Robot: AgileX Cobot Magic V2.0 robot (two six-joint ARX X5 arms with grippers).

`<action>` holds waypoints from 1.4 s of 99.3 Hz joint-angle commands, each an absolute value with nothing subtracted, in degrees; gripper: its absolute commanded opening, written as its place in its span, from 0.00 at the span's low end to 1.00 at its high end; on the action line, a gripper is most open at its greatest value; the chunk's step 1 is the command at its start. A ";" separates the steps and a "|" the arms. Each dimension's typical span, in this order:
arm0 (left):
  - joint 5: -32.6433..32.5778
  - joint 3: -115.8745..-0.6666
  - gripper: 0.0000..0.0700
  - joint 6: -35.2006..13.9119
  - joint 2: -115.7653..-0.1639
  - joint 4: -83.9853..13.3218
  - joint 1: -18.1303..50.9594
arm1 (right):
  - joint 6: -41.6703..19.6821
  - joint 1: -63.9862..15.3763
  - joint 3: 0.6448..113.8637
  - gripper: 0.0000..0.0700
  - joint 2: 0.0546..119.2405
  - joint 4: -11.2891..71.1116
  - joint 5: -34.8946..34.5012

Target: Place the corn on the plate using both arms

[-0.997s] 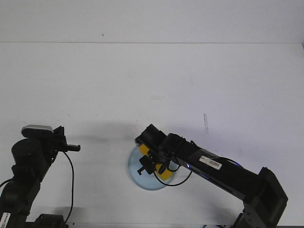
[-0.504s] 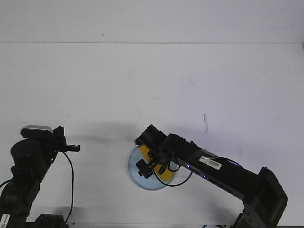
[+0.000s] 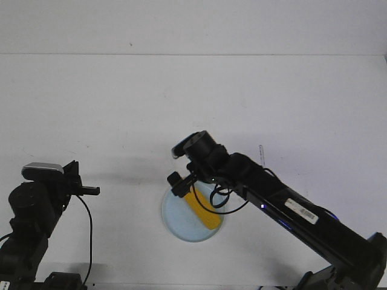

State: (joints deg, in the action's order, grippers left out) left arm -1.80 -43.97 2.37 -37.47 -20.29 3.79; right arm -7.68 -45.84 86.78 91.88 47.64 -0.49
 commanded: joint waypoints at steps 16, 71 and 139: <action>-3.11 -44.47 0.00 2.98 -36.12 -21.69 3.75 | -1.39 -38.33 91.70 0.04 86.67 46.87 5.02; -5.58 -39.38 0.00 2.02 -27.68 -23.94 3.75 | 0.12 -7.20 70.48 0.00 70.98 40.97 8.38; -5.58 -39.35 0.00 1.91 -27.64 -23.51 3.77 | 0.08 -4.54 34.81 0.00 19.88 32.64 6.90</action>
